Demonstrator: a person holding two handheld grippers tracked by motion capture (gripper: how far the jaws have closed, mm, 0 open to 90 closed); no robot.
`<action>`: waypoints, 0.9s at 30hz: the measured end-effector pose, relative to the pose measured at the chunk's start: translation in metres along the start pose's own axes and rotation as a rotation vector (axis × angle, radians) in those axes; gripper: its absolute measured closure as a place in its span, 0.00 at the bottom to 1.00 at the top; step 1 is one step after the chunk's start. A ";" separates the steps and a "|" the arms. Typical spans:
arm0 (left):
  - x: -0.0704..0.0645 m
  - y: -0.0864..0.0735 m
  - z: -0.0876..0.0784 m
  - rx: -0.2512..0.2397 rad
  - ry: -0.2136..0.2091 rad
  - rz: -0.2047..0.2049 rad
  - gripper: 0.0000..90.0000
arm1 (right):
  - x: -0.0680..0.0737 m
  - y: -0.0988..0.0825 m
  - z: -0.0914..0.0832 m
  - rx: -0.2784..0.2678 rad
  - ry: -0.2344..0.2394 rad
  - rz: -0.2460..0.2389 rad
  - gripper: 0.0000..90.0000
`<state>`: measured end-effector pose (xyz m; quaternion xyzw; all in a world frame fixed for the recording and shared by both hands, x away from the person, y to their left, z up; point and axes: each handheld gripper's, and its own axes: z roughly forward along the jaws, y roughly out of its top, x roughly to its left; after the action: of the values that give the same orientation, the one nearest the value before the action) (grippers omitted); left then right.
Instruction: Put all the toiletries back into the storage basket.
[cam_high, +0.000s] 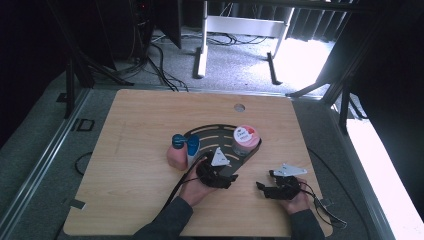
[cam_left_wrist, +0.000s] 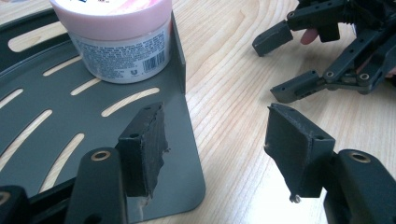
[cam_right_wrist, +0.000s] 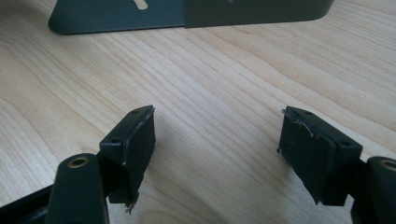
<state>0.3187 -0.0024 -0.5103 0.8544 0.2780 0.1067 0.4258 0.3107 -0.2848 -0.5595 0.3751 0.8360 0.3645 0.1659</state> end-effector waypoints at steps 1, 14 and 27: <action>0.001 0.000 -0.001 0.000 -0.004 -0.005 0.41 | 0.000 0.000 0.000 0.000 0.001 -0.001 0.29; 0.003 -0.003 -0.018 0.007 0.017 -0.020 0.41 | 0.000 0.000 0.000 0.000 0.002 0.000 0.28; 0.007 -0.012 -0.036 -0.001 0.011 -0.043 0.45 | 0.000 0.000 0.000 -0.001 0.002 -0.002 0.28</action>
<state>0.3051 0.0318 -0.4980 0.8472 0.2988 0.1025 0.4270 0.3108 -0.2846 -0.5597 0.3738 0.8363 0.3653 0.1656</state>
